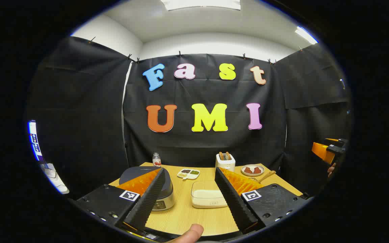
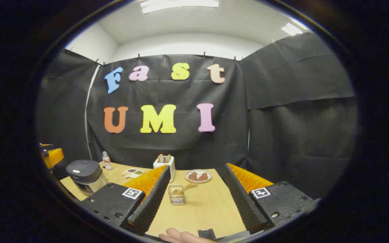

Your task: Close the left gripper, press the button to open the rice cooker; take a wooden spoon from the chopstick holder with the right hand, scoop a spoonful of rice and pour it into the rice cooker, then put the wooden spoon back into the chopstick holder.

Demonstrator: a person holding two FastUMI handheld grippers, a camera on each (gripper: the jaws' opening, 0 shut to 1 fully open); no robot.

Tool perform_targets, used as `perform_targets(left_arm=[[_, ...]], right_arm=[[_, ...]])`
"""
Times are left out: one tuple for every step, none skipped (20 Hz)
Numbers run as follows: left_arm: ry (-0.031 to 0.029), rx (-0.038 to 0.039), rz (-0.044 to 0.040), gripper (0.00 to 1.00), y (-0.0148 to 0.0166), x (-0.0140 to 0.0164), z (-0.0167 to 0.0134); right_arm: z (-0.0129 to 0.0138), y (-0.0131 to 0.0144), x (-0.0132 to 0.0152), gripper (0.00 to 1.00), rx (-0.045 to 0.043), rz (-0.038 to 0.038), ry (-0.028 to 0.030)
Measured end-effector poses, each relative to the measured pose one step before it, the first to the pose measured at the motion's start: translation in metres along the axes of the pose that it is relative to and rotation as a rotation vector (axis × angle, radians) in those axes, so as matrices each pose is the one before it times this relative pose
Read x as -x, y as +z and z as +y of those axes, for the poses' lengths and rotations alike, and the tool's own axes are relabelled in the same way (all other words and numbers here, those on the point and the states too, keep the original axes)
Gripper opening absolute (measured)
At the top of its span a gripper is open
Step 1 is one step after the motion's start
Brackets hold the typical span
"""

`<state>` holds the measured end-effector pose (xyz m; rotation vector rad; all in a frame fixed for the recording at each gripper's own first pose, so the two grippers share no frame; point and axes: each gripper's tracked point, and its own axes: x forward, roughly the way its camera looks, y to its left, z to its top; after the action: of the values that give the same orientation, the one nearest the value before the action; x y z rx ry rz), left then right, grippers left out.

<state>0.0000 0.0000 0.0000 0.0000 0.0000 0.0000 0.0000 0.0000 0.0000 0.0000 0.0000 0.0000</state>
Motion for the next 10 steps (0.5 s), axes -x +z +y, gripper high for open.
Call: perform_targets(left_arm=[[0.00157,0.00491,0.00006,0.94,-0.00208,0.00027,0.00265],[0.00332,0.00496,0.00019,0.95,-0.00071,0.00034,0.00295],[0.00220,0.00538,-0.00128,0.94,-0.00028,0.00056,0.00241],[-0.00059,0.00595,-0.00234,0.95,-0.00128,0.00025,0.00130],[0.00010,0.00675,-0.00203,0.95,-0.00039,-0.00049,0.00136],[-0.00254,0.00687,-0.00436,0.95,0.00022,0.00068,0.00274],[-0.00695,0.00761,-0.00455,0.95,0.00079,-0.00022,-0.00025],[-0.00612,0.00887,0.00093,0.94,-0.00126,-0.00093,0.00111],[-0.00572,0.00114,0.00442,0.94,-0.00157,-0.00018,0.00038],[-0.00201,-0.00580,-0.00083,0.94,-0.00083,0.00044,0.00075]], right_arm=[[-0.00060,0.00019,-0.00121,1.00,0.00213,-0.00085,-0.00203],[-0.00003,0.00017,-0.00070,0.98,0.00286,-0.00208,-0.00066],[0.00000,-0.00105,-0.00139,1.00,0.00278,0.00052,-0.00040],[0.00021,-0.00076,0.00053,0.98,0.00012,0.00040,-0.00104],[0.00073,0.00009,-0.00002,1.00,-0.00074,-0.00221,0.00125],[0.00277,0.00089,0.00073,1.00,-0.00334,-0.00836,0.00630],[0.00197,0.00378,0.00062,1.00,-0.00669,-0.01545,0.00571],[-0.00109,0.00086,-0.00101,1.00,-0.00303,-0.00995,-0.00240],[-0.00219,-0.00103,-0.00022,1.00,-0.00015,-0.00075,-0.00774],[0.00028,-0.00063,0.00003,0.98,-0.00055,-0.00020,-0.00177]])
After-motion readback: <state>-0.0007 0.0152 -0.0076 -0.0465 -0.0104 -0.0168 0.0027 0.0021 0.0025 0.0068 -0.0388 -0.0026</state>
